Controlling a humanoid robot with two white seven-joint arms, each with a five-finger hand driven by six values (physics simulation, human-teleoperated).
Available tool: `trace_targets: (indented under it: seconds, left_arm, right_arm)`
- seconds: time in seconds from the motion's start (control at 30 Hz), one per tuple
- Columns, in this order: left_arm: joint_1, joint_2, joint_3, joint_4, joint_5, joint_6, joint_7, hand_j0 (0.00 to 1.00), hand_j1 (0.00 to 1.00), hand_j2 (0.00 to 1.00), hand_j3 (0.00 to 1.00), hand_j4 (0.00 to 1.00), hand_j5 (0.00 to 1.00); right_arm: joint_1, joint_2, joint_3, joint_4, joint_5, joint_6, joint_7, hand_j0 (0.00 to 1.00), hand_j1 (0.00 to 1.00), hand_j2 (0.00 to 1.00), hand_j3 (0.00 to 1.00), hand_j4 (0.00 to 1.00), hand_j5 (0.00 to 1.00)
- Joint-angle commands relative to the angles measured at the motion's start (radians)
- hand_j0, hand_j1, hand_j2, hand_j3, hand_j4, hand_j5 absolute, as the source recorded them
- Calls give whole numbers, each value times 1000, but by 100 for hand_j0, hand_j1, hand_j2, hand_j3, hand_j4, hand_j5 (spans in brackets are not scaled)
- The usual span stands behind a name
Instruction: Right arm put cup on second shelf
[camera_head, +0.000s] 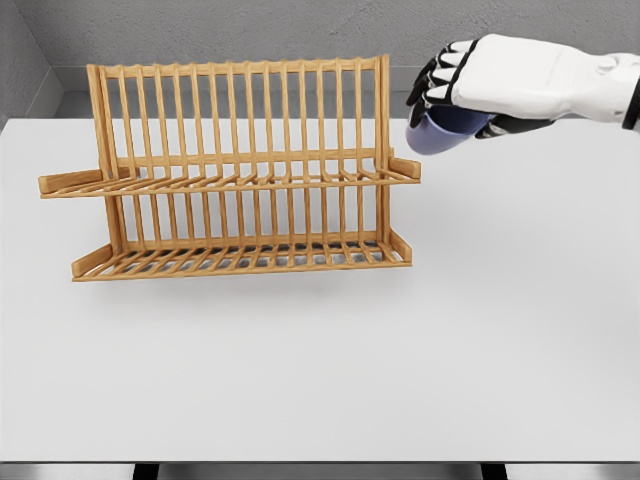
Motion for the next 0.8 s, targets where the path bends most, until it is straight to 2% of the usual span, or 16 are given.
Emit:
trace_targets:
  seconds: [0.0,0.2,0.37,0.5,0.6,0.77]
  left_arm:
    - [0,0,0,0,0,0,0,100,100,100,100,100,100]
    - [0,0,0,0,0,0,0,100,100,100,100,100,100]
    - [0,0,0,0,0,0,0,100,100,100,100,100,100]
    - [0,0,0,0,0,0,0,100,100,100,100,100,100]
    - [0,0,0,0,0,0,0,100,100,100,100,100,100]
    - [0,0,0,0,0,0,0,100,100,100,100,100,100]
  right_arm:
    - [0,1,-1,-40,-5,3,-2,63,63,63,63,63,63]
    - [-5,10,-3,-63,-5,2,-2,63,63,63,63,63,63]
    - [-9,62,2,-69,-5,-1,-2,63,63,63,63,63,63]
    - [-8,79,14,-67,-5,-1,-2,63,63,63,63,63,63]
    - [-5,80,63,-67,1,0,-2,63,63,63,63,63,63]
    - [-3,88,78,-67,17,3,-2,65,65,65,65,65,65]
